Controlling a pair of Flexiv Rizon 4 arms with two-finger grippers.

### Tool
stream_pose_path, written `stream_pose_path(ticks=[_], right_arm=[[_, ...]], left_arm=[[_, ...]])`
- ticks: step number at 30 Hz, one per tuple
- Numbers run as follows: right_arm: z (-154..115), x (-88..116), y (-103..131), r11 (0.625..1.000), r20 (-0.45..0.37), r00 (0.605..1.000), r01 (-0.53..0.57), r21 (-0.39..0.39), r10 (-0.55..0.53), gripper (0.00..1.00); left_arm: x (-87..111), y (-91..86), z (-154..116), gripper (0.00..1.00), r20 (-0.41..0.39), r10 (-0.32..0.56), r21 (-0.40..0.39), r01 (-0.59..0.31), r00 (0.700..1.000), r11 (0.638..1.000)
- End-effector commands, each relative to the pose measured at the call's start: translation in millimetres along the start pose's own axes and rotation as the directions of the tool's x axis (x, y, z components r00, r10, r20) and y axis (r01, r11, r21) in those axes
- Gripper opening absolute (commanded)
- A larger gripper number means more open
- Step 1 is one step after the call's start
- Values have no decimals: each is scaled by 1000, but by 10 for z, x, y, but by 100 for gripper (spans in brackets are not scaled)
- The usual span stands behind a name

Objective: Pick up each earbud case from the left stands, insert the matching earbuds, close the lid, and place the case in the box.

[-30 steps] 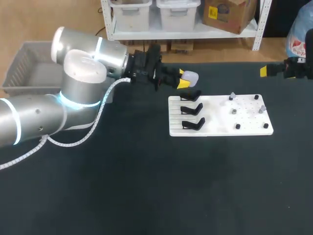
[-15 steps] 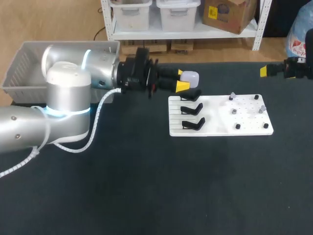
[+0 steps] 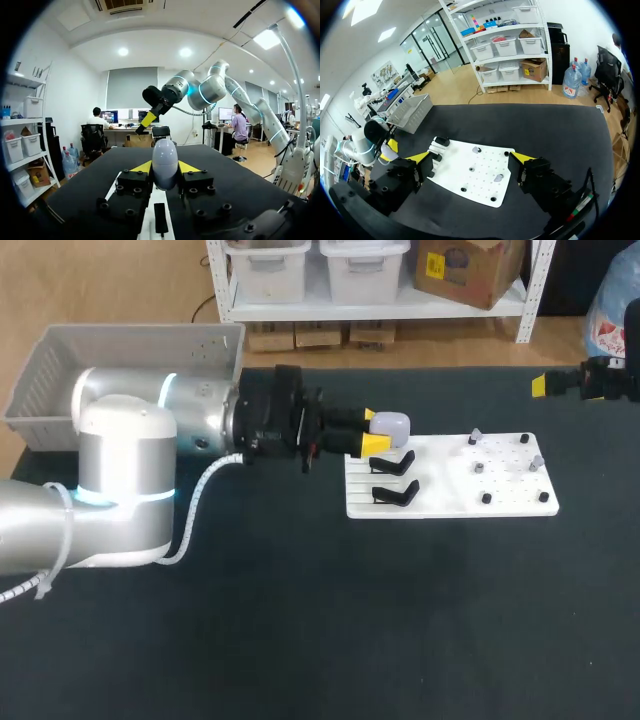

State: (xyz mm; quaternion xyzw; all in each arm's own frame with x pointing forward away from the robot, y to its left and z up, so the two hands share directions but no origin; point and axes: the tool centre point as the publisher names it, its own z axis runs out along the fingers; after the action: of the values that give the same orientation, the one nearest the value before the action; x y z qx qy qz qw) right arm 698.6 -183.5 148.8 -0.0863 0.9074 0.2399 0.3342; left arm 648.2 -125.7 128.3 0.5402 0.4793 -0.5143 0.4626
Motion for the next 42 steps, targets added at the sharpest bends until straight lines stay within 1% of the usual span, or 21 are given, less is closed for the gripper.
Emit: stream_pose_path(ticks=[1,6,10,14,19,21,28,29,32,34,38,42], right_arm=[[-6,2,2,1000,0,1000,0,1,0,100],[-6,2,2,1000,0,1000,0,1,0,100],[-6,2,2,1000,0,1000,0,1,0,100],[-6,2,2,1000,0,1000,0,1,0,100],[-6,2,2,1000,0,1000,0,1,0,100],[-6,2,2,1000,0,1000,0,1,0,100],[-6,2,2,1000,0,1000,0,1,0,100],[-13,23,21,1000,-12,1000,14,9,-13,100],[-93,86,143,999,-5,999,45,-17,-45,100],[-172,160,272,997,-2,998,68,-45,-68,100],[-280,361,565,991,-29,993,117,-63,-119,100],[-308,561,878,988,-46,990,131,-78,-135,100]], left_arm=[[-2,-93,-16,0,-3,-2,-131,2,1000,991],[17,-107,-17,0,-11,-2,-130,0,1000,992],[19,-85,-24,0,1,3,-117,-3,1000,993],[18,-72,-31,0,-1,13,-78,-13,1000,997],[45,-83,-7,0,8,-3,-39,4,1000,999],[63,-98,10,0,-2,-2,-26,2,1000,1000],[75,-96,20,0,-4,-4,-17,4,1000,1000],[69,-90,22,0,-2,-1,-17,1,1000,1000],[61,-86,25,0,-1,0,-17,-1,1000,1000],[61,-86,25,0,-1,0,-17,-1,1000,1000],[61,-86,25,0,-1,0,-17,-1,1000,1000],[61,-86,25,0,-1,0,-17,-1,1000,1000]])
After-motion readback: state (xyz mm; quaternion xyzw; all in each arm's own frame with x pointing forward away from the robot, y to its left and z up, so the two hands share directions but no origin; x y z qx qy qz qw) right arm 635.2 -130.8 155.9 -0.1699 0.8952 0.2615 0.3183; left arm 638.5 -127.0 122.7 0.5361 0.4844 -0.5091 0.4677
